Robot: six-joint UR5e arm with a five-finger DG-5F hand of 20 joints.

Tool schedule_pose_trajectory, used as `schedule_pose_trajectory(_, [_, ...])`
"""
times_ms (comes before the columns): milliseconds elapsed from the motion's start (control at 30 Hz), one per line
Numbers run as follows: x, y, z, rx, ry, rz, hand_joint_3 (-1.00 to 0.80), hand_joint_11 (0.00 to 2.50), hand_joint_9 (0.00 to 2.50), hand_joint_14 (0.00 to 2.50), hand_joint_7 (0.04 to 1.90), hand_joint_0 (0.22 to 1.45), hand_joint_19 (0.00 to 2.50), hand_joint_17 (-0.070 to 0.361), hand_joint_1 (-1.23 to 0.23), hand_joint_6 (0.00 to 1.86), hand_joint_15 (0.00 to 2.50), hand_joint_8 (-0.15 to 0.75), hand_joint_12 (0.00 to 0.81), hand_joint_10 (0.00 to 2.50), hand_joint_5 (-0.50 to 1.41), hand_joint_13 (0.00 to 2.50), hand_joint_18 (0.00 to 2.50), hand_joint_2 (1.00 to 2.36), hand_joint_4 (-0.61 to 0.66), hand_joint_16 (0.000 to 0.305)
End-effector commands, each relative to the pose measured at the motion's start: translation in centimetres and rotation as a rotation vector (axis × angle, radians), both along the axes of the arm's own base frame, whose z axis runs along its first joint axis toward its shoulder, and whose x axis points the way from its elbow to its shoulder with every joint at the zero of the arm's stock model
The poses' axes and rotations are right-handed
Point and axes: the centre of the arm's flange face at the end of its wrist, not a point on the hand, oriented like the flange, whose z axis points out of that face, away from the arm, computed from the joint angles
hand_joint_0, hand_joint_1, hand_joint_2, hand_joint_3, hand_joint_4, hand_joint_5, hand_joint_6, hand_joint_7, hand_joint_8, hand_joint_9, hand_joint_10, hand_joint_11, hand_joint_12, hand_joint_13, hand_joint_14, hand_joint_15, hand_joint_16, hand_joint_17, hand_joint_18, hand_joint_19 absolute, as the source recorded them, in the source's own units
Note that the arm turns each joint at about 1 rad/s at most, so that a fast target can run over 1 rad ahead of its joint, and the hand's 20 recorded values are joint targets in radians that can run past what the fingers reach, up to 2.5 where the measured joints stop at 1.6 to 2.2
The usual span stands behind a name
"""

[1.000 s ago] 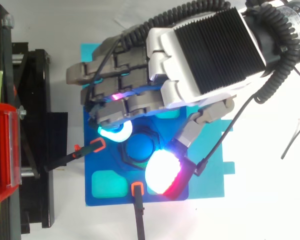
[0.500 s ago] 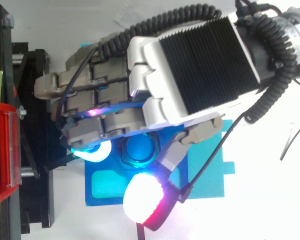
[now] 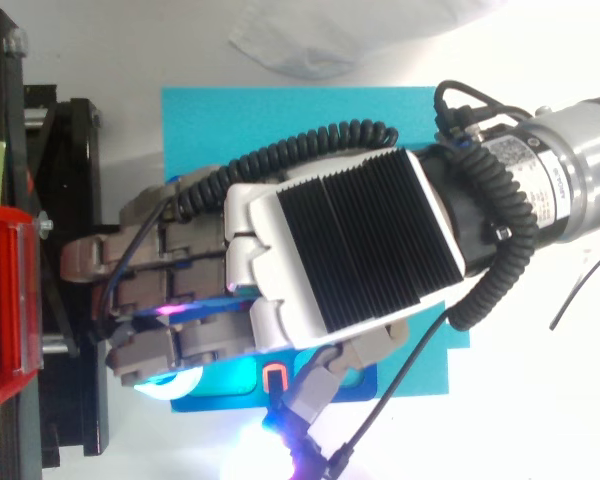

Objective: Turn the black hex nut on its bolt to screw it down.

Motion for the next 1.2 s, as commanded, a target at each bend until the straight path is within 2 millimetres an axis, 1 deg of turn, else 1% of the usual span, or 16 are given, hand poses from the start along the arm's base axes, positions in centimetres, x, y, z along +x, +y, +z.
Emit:
schedule_pose_trajectory(0, [0.0, 0.7, -0.3, 0.0, 0.007, 0.007, -0.5, 0.31, 0.71, 0.0, 1.34, 0.5, 0.46, 0.13, -0.18, 0.5, 0.1, 0.294, 0.362, 0.01, -0.06, 0.53, 0.57, 1.0, 0.26, 0.058])
schedule_pose_trajectory(133, [-0.4, 1.2, -1.3, -0.001, 0.022, 0.013, -0.5, 0.32, 0.71, 0.0, 1.35, 0.5, 0.46, 0.13, -0.18, 0.5, 0.1, 0.292, 0.362, 0.01, -0.06, 0.52, 0.57, 1.0, 0.26, 0.058])
schedule_pose_trajectory(267, [-0.4, 1.2, -1.3, -0.001, 0.019, 0.012, -0.5, 0.32, 0.72, 0.0, 1.4, 0.5, 0.46, 0.13, -0.19, 0.5, 0.09, 0.293, 0.362, 0.01, -0.05, 0.53, 0.57, 1.0, 0.26, 0.058])
schedule_pose_trajectory(433, [-0.4, 1.1, -1.3, 0.002, 0.022, 0.012, -0.5, 0.32, 0.72, 0.0, 1.39, 0.5, 0.45, 0.13, -0.19, 0.5, 0.09, 0.293, 0.363, 0.01, -0.05, 0.53, 0.57, 1.0, 0.26, 0.058])
schedule_pose_trajectory(867, [-0.7, -0.4, -1.5, -0.004, 0.04, 0.007, -0.5, 0.31, 0.72, 0.0, 1.37, 0.5, 0.46, 0.13, -0.19, 0.5, 0.09, 0.29, 0.362, 0.01, -0.06, 0.53, 0.57, 1.0, 0.26, 0.058])
schedule_pose_trajectory(1167, [-0.8, -0.8, -1.6, -0.006, 0.042, 0.007, -0.5, 0.32, 0.72, 0.0, 1.43, 0.5, 0.45, 0.13, -0.2, 0.5, 0.09, 0.291, 0.362, 0.01, -0.05, 0.53, 0.58, 1.0, 0.25, 0.058])
